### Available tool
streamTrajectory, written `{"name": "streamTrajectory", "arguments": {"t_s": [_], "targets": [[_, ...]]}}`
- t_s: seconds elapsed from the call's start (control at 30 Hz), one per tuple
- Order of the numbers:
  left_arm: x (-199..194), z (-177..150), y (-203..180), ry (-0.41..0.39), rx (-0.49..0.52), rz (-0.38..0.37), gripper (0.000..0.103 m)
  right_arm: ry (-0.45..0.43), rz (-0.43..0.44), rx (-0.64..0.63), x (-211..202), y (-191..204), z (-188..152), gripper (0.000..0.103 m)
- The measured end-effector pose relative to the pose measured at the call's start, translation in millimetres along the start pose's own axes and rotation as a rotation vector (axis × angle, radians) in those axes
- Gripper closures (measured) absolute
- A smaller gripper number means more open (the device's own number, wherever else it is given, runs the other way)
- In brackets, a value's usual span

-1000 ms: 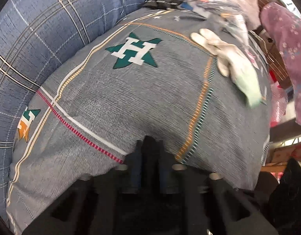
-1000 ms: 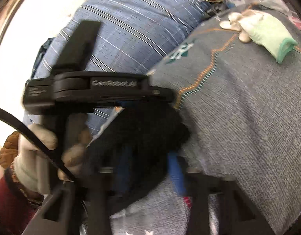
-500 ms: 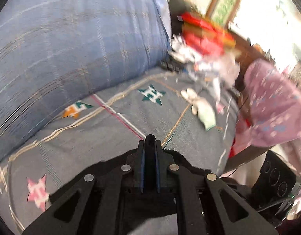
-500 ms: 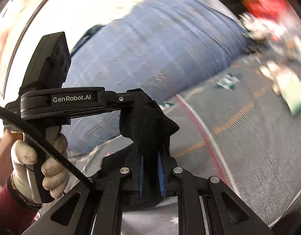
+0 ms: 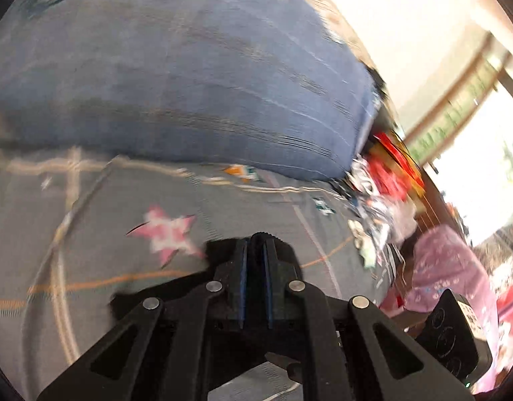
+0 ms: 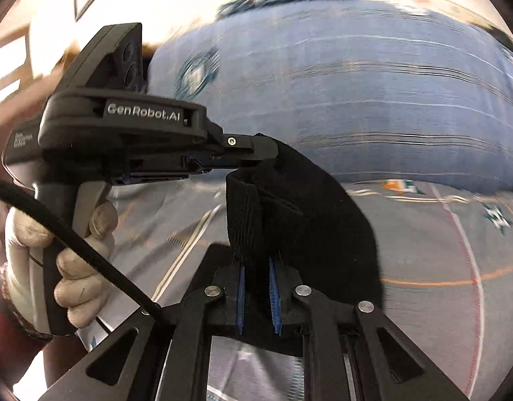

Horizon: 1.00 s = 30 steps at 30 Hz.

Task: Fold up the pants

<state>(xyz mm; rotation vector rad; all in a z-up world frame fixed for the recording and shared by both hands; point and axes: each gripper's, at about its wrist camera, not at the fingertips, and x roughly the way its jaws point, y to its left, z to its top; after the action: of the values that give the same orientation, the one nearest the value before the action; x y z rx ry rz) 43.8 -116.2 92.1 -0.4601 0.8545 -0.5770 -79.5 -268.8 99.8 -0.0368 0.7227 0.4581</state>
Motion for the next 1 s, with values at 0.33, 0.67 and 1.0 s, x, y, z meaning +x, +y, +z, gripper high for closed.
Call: {"name": "streamTrajectory", "arguments": {"t_s": [0.33,0.67,1.0], "targets": [[0,-46,86,-0.023,-0.224,-0.029,0.095,0.152,-0.032,-0.113,59,38,-31,0.090],[-28,-50,91,-0.100,-0.255,-0.065,0.095,0.137,-0.039,-0.208,50,66,-25,0.090],[-28,-70,133,-0.068,-0.415,0.036,0.066,0.184,0.049,-0.213,72,72,-41,0.059]]}}
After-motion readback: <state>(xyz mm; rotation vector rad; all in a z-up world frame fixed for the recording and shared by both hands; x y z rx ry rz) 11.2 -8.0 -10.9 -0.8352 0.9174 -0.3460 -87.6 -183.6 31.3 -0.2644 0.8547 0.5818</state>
